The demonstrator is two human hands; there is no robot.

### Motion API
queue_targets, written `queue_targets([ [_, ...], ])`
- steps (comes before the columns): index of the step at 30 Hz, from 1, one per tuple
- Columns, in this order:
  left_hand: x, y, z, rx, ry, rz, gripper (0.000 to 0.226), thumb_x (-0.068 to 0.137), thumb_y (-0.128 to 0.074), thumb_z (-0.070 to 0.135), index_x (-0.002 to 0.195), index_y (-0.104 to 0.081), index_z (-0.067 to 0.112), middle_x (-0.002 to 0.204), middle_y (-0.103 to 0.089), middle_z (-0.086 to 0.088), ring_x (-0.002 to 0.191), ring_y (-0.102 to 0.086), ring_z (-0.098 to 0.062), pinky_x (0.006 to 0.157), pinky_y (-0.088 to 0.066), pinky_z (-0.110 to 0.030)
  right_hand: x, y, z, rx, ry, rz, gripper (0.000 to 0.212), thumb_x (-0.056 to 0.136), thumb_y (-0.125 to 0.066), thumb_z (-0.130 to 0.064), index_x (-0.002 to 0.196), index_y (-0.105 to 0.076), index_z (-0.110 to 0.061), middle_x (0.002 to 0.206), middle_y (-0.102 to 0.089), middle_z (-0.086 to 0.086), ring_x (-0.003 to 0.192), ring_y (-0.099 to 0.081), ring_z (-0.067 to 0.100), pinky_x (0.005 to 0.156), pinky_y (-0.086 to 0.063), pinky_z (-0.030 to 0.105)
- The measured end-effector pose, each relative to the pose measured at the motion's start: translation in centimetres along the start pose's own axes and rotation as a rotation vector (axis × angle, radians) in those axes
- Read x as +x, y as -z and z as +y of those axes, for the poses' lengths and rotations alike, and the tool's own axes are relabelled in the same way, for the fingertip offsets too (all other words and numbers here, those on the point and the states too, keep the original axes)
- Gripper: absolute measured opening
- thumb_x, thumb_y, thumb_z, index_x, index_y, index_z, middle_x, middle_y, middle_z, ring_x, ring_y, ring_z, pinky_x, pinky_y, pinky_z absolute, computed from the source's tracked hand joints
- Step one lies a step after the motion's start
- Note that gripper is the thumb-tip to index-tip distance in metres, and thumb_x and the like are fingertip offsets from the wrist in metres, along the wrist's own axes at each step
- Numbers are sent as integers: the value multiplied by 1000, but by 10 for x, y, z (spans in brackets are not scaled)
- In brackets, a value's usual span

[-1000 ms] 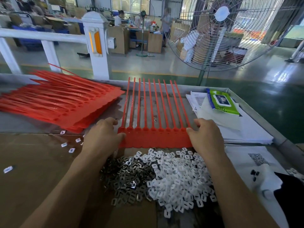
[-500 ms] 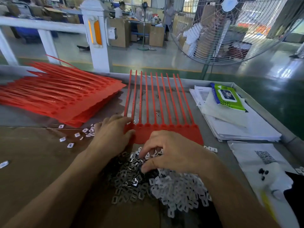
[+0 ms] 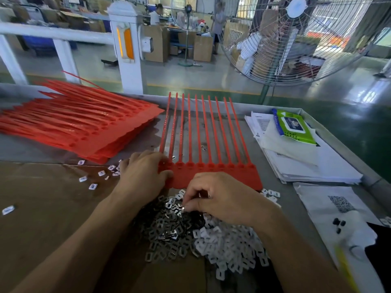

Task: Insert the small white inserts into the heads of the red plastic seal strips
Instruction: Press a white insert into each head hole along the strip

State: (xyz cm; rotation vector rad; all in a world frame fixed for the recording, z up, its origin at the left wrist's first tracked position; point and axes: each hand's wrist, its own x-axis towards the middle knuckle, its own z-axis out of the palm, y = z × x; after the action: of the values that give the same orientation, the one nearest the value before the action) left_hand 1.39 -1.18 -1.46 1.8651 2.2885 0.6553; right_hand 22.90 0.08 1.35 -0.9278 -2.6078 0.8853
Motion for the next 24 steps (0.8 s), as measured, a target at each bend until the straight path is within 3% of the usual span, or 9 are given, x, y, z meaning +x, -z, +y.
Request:
queue_targets([
  [3, -3, 0, 0, -15, 13, 19, 45, 88, -67, 50, 130, -60, 37, 143, -50, 8, 135, -37, -22, 109, -24, -50, -1, -2, 2, 87, -30, 95, 5, 96, -72, -33, 93, -74, -29, 89, -71, -19, 82, -65, -4, 72, -48, 15],
  [7, -5, 4, 3, -91, -23, 105, 36, 89, -66, 48, 123, -64, 36, 135, -55, 9, 131, -40, -20, 108, -26, -48, -1, 3, 5, 193, -116, 155, 8, 99, -68, -29, 92, -72, -30, 80, -70, -24, 72, -64, -7, 63, -45, 10],
  [9, -7, 8, 6, -156, -52, 121, 27, 91, -66, 45, 116, -67, 36, 128, -60, 11, 127, -44, -18, 107, -28, -46, 0, 7, 2, 199, -139, 108, 11, 101, -65, -28, 92, -71, -30, 74, -68, -25, 63, -59, -5, 58, -44, 13],
  [12, -9, 10, 10, -267, -102, 152, 16, 92, -68, 35, 107, -73, 33, 115, -66, 12, 116, -54, -14, 104, -40, -42, 8, 15, -3, 189, -178, 83, 12, 101, -64, -29, 90, -71, -29, 80, -73, -16, 66, -61, 8, 60, -51, 30],
  [14, -11, 12, 14, -397, -137, 168, 12, 92, -69, 28, 102, -75, 31, 106, -69, 15, 102, -59, -2, 91, -45, -21, 16, 19, -1, 216, -200, 155, 12, 100, -66, -28, 90, -71, -27, 84, -76, -11, 66, -63, 3, 57, -51, 24],
  [16, -14, 13, 18, -535, -154, 139, 13, 91, -70, 22, 100, -75, 31, 98, -71, 19, 93, -60, 6, 76, -39, -5, 20, 15, 4, 323, -230, 270, 10, 99, -67, -25, 90, -72, -27, 83, -76, -11, 63, -61, -3, 54, -45, 14],
  [20, -18, 13, 23, -657, -206, 83, 14, 89, -74, 16, 95, -73, 28, 90, -72, 17, 86, -63, 2, 73, -41, -7, 19, -4, 13, 550, -306, 407, 12, 98, -69, -27, 92, -75, -35, 71, -70, -9, 54, -58, 4, 52, -47, 22],
  [24, -18, 11, 26, -683, -254, 24, 14, 88, -75, 15, 94, -73, 27, 86, -72, 11, 80, -64, -5, 71, -43, -11, 21, -8, 17, 668, -325, 486, 8, 95, -73, -23, 93, -77, -30, 67, -68, -7, 55, -58, 7, 54, -49, 22],
])
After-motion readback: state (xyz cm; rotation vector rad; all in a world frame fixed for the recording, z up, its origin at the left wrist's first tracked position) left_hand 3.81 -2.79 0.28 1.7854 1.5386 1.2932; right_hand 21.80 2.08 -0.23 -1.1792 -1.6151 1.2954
